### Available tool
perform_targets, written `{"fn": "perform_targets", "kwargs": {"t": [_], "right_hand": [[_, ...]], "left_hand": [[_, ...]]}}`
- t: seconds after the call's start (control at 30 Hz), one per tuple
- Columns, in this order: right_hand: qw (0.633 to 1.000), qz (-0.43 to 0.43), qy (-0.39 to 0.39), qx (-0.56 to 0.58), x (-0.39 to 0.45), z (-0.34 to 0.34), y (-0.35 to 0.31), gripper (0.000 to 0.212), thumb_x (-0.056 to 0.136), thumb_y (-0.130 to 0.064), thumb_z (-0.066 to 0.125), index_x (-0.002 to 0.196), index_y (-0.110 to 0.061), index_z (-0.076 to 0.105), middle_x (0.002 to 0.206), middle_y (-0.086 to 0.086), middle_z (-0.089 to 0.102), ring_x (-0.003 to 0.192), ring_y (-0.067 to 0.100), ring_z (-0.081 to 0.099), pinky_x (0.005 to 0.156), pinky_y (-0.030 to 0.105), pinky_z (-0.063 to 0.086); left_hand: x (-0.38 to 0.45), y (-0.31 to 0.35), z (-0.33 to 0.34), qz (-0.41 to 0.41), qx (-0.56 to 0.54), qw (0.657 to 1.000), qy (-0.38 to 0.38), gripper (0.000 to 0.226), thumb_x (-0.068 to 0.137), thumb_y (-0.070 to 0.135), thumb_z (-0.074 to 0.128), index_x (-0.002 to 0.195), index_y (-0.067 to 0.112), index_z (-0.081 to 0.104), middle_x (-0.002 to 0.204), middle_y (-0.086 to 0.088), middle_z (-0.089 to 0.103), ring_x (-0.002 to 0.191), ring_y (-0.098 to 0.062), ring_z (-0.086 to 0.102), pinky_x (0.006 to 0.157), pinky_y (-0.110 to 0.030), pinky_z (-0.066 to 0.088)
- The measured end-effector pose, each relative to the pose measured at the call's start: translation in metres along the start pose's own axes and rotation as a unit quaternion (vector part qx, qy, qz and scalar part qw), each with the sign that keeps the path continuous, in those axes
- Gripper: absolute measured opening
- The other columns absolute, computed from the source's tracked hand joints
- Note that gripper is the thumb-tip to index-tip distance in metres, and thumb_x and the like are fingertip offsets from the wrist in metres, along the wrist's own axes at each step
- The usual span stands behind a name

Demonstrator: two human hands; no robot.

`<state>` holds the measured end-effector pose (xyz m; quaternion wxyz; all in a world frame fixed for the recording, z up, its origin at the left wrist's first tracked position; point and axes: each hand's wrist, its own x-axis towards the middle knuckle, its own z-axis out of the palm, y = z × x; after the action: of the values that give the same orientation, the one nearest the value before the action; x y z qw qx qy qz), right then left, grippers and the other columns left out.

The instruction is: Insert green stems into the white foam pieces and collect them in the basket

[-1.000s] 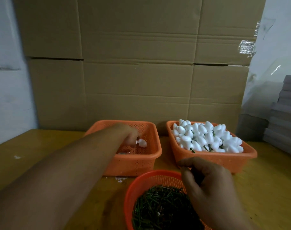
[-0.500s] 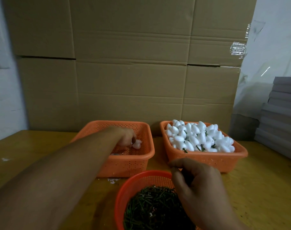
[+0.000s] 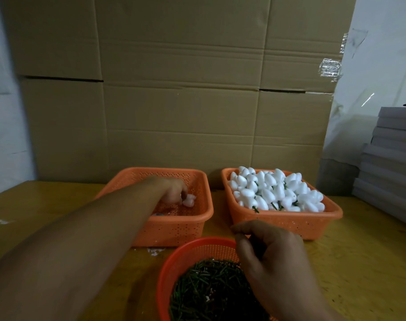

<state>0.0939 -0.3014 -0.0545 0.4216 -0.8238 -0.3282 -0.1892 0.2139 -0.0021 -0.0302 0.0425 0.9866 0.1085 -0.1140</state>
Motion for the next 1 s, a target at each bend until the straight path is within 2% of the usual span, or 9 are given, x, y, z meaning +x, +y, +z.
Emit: {"fn": "perform_targets", "kwargs": {"t": [0.2, 0.47, 0.67, 0.8, 1.0], "right_hand": [[1.0, -0.003, 0.004, 0.006, 0.0, 0.0, 0.0, 0.012, 0.085, -0.026, 0.068, 0.091, -0.034, 0.077, 0.049, -0.024, 0.054, 0.044, 0.001, 0.051, 0.051, 0.02, 0.034], [1.0, -0.001, -0.007, 0.008, -0.001, -0.001, -0.003, 0.015, 0.085, -0.03, 0.064, 0.094, -0.033, 0.076, 0.05, -0.023, 0.056, 0.045, 0.001, 0.051, 0.052, 0.021, 0.036], [1.0, 0.004, -0.013, 0.008, -0.001, -0.002, -0.004, 0.016, 0.086, -0.03, 0.063, 0.095, -0.032, 0.076, 0.05, -0.02, 0.058, 0.044, 0.001, 0.05, 0.051, 0.024, 0.039], [1.0, 0.004, -0.011, 0.007, -0.001, -0.002, -0.005, 0.02, 0.085, -0.033, 0.059, 0.096, -0.032, 0.076, 0.052, -0.014, 0.062, 0.043, 0.003, 0.051, 0.049, 0.028, 0.043], [1.0, -0.003, -0.014, 0.005, -0.002, 0.0, -0.004, 0.017, 0.087, -0.029, 0.062, 0.097, -0.031, 0.076, 0.052, -0.011, 0.062, 0.042, 0.006, 0.052, 0.048, 0.024, 0.037]], "left_hand": [[-0.002, 0.0, -0.002, 0.01, 0.011, 0.999, 0.03, 0.027, 0.096, 0.02, 0.063, 0.123, 0.024, 0.066, 0.13, -0.002, 0.06, 0.115, -0.024, 0.058, 0.099, -0.041, 0.05], [-0.012, -0.004, -0.005, 0.032, -0.004, 0.998, 0.049, 0.04, 0.094, 0.01, 0.064, 0.13, 0.026, 0.059, 0.131, -0.003, 0.057, 0.114, -0.025, 0.058, 0.098, -0.044, 0.052], [-0.022, -0.004, -0.006, 0.069, -0.039, 0.993, 0.087, 0.018, 0.096, 0.025, 0.066, 0.113, 0.022, 0.062, 0.11, 0.001, 0.062, 0.099, -0.02, 0.06, 0.085, -0.037, 0.052], [-0.031, 0.001, -0.008, 0.089, -0.104, 0.985, 0.109, 0.022, 0.088, 0.028, 0.076, 0.101, 0.021, 0.06, 0.087, 0.012, 0.059, 0.087, -0.015, 0.059, 0.078, -0.033, 0.049], [-0.047, 0.008, -0.009, 0.1, -0.191, 0.965, 0.147, 0.021, 0.083, 0.027, 0.08, 0.094, 0.024, 0.061, 0.091, 0.004, 0.065, 0.085, -0.017, 0.062, 0.075, -0.038, 0.053]]}}
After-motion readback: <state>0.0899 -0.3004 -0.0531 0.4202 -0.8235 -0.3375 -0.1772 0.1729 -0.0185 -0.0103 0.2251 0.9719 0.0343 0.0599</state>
